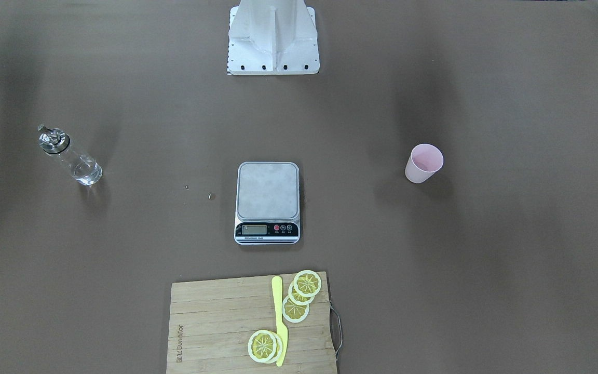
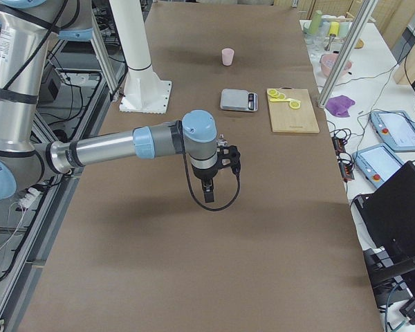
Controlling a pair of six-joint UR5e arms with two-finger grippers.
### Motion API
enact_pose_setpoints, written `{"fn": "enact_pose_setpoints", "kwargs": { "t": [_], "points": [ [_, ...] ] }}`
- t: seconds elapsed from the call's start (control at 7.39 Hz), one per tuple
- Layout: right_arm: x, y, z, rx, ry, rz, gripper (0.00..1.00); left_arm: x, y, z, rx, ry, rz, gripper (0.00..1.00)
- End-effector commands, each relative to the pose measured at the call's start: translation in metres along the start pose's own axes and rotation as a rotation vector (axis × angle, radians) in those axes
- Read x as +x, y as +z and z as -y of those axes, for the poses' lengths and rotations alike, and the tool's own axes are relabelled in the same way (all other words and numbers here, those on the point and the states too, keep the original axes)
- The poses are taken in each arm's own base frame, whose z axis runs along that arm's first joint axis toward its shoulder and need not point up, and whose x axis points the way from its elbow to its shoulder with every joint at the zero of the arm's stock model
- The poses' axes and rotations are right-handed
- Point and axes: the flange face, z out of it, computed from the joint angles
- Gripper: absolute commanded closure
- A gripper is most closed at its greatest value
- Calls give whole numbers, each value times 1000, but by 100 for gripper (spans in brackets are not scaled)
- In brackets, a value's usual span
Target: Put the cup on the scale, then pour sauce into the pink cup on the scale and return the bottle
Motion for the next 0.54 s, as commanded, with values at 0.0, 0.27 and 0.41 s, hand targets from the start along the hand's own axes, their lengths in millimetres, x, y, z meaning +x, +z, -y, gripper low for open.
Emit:
{"fn": "enact_pose_setpoints", "kwargs": {
  "t": [0.0,0.27,0.41],
  "points": [
    [-4,-4,12,15,-14,2,0,6,-14,45,133,116,19,2],
    [-1,-2,10,10,-12,2,0,10,-19,53,173,164,31,2],
    [-1,-1,9,8,-11,2,0,9,-18,53,195,185,36,2]
  ]
}}
